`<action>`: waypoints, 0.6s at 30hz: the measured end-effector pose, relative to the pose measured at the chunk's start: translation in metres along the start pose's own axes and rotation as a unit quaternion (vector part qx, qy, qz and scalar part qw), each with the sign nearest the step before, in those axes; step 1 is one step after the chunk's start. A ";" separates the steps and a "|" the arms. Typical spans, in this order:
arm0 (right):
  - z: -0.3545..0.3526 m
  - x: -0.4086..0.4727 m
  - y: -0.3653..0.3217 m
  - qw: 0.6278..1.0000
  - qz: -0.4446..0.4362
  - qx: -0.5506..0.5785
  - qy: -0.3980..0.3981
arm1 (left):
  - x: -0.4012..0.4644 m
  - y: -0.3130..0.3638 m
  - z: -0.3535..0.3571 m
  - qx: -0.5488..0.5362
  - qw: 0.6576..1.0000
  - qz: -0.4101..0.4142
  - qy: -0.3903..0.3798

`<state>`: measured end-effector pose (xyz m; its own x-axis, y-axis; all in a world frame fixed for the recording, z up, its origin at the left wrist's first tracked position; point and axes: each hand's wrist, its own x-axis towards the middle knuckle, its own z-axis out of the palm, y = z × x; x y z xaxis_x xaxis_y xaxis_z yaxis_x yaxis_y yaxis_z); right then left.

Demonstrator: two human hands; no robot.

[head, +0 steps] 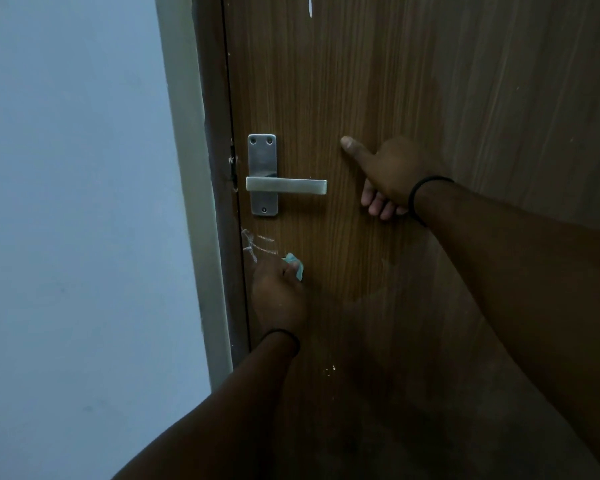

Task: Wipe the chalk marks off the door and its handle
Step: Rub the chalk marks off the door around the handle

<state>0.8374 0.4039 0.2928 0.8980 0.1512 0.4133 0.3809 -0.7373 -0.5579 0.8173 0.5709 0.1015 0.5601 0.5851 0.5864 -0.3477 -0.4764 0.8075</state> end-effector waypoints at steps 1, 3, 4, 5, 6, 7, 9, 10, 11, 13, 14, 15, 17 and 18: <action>-0.001 0.000 -0.001 1.000 -0.001 0.002 0.001 | 0.000 -0.001 0.002 0.011 1.000 0.016 -0.014; -0.003 -0.001 -0.002 1.000 -0.001 0.006 -0.001 | 0.000 -0.008 -0.001 0.011 1.000 -0.009 0.016; -0.004 -0.001 -0.001 1.000 -0.001 0.005 -0.001 | 0.002 -0.014 -0.005 0.008 0.998 -0.039 0.047; -0.004 -0.002 0.000 1.000 -0.001 0.004 -0.003 | 0.004 -0.021 -0.010 0.001 0.994 -0.075 0.075; -0.003 -0.001 0.000 1.000 -0.002 0.003 -0.003 | 0.006 -0.028 -0.016 -0.001 0.991 -0.103 0.087; -0.001 -0.001 0.000 1.000 -0.006 0.000 -0.002 | 0.008 -0.033 -0.021 0.008 0.990 -0.111 0.089; 0.000 0.000 -0.001 1.000 -0.006 0.000 0.002 | 0.013 -0.031 -0.026 0.026 0.993 -0.086 0.079; 0.000 0.000 -0.001 1.000 -0.003 0.001 0.002 | 0.016 -0.026 -0.025 0.026 0.995 -0.066 0.074; -0.001 0.000 -0.001 1.000 -0.001 0.001 0.000 | 0.019 -0.020 -0.023 0.027 0.997 -0.040 0.067; -0.001 0.002 0.001 1.000 -0.001 0.001 0.001 | 0.024 -0.006 -0.016 0.024 0.999 0.013 0.042; -0.001 0.003 0.001 1.000 -0.002 0.002 0.001 | 0.025 -0.002 -0.013 0.018 0.999 0.026 0.034; -0.001 0.003 0.000 1.000 -0.003 0.003 0.001 | 0.026 -0.002 -0.012 0.012 0.999 0.030 0.031; -0.001 0.002 0.000 1.000 -0.008 0.003 -0.002 | 0.022 -0.010 -0.016 0.008 0.999 0.009 0.031; -0.002 0.001 0.000 1.000 -0.008 0.002 -0.002 | 0.019 -0.016 -0.020 0.012 0.999 -0.013 0.035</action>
<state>0.8381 0.4030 0.2948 0.8924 0.1668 0.4192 0.3971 -0.7316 -0.5541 0.8189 0.6029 0.1010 0.5138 0.6416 0.5695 -0.3151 -0.4763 0.8209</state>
